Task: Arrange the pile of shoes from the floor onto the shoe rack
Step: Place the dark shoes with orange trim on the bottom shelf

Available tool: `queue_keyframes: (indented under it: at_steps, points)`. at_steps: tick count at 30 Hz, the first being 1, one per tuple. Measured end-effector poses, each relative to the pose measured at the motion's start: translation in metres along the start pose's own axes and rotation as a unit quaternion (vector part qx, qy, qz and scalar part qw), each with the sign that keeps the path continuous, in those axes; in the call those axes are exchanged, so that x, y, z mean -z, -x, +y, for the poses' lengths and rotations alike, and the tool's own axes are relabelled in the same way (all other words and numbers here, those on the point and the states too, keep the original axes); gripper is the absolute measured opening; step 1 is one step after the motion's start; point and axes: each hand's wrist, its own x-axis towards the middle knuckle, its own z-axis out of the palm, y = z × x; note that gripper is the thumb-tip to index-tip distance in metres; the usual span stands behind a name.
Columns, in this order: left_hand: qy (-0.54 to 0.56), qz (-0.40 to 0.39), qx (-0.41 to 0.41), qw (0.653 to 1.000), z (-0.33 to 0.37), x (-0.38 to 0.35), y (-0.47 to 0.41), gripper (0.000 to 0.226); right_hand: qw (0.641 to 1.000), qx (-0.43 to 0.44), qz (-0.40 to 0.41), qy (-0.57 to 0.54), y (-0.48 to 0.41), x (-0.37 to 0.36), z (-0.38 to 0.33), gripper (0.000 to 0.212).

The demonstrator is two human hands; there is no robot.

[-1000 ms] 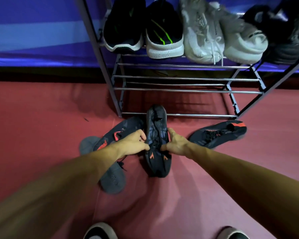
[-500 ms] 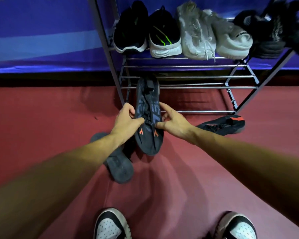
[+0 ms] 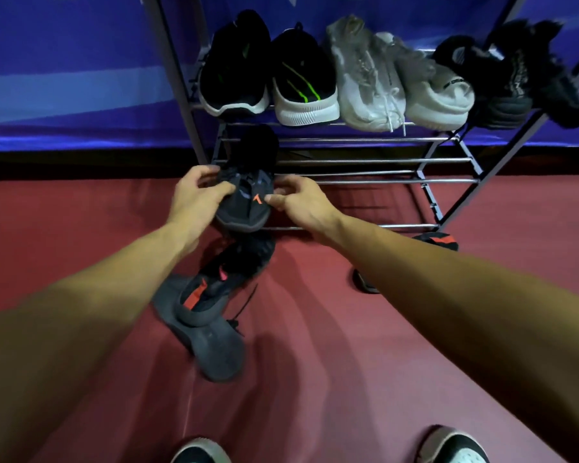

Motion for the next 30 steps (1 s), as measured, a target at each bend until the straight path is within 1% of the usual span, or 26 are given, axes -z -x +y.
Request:
queue_keyframes:
  at_steps: [5, 6, 8, 10, 11, 13, 16, 18, 19, 21, 23, 25, 28, 30]
  points:
    - [0.023, -0.038, 0.004, 0.999, 0.002, 0.004, -0.018, 0.067, 1.0, -0.001, -0.003, -0.024, -0.018, -0.009, -0.011, 0.056]
    - [0.017, -0.049, 0.004, 0.999, 0.002, 0.003, -0.019, 0.068, 1.0, 0.004, 0.004, -0.024, -0.021, -0.01, -0.011, 0.055]
    - [-0.017, -0.068, -0.006, 0.998, 0.0, -0.003, -0.022, 0.066, 1.0, 0.012, 0.01, -0.018, -0.028, -0.013, -0.008, 0.046]
    - [-0.055, -0.043, -0.011, 0.998, -0.003, -0.013, -0.022, 0.064, 1.0, 0.013, 0.015, -0.023, -0.032, -0.013, -0.005, 0.04]
    - [-0.066, -0.029, -0.015, 0.997, -0.006, -0.019, -0.023, 0.068, 0.999, 0.014, 0.018, -0.025, -0.033, -0.012, -0.004, 0.039]
    - [-0.079, -0.035, -0.019, 0.996, -0.012, -0.022, -0.026, 0.082, 0.999, 0.013, 0.021, -0.023, -0.039, -0.011, 0.001, 0.038]
    - [-0.11, -0.076, 0.018, 0.991, -0.021, -0.006, -0.033, 0.099, 0.999, 0.011, 0.025, -0.041, -0.047, -0.008, 0.004, 0.039]
    - [-0.176, -0.126, -0.004, 0.976, -0.021, 0.006, -0.031, 0.107, 0.998, 0.008, 0.023, -0.056, -0.051, -0.005, 0.004, 0.04]
    - [-0.21, -0.137, -0.023, 0.968, -0.022, 0.01, -0.028, 0.114, 0.998, 0.01, 0.02, -0.051, -0.052, -0.004, 0.004, 0.04]
    - [-0.242, -0.139, -0.054, 0.959, -0.023, 0.016, -0.02, 0.127, 1.0, 0.002, 0.016, -0.025, -0.051, -0.003, 0.01, 0.04]
    - [-0.26, -0.133, -0.056, 0.955, -0.027, 0.019, -0.011, 0.124, 1.0, -0.013, 0.015, -0.011, -0.046, -0.004, 0.016, 0.04]
    - [-0.264, -0.133, -0.045, 0.954, -0.031, 0.019, -0.008, 0.111, 1.0, -0.02, 0.01, 0.006, -0.04, -0.006, 0.022, 0.037]
    - [-0.264, -0.145, -0.044, 0.953, -0.028, 0.017, -0.007, 0.089, 0.999, -0.028, -0.042, 0.008, -0.028, -0.009, 0.023, 0.029]
    - [-0.264, -0.132, -0.057, 0.954, -0.023, 0.014, -0.008, 0.081, 0.998, -0.013, -0.059, 0.01, -0.026, -0.011, 0.022, 0.024]
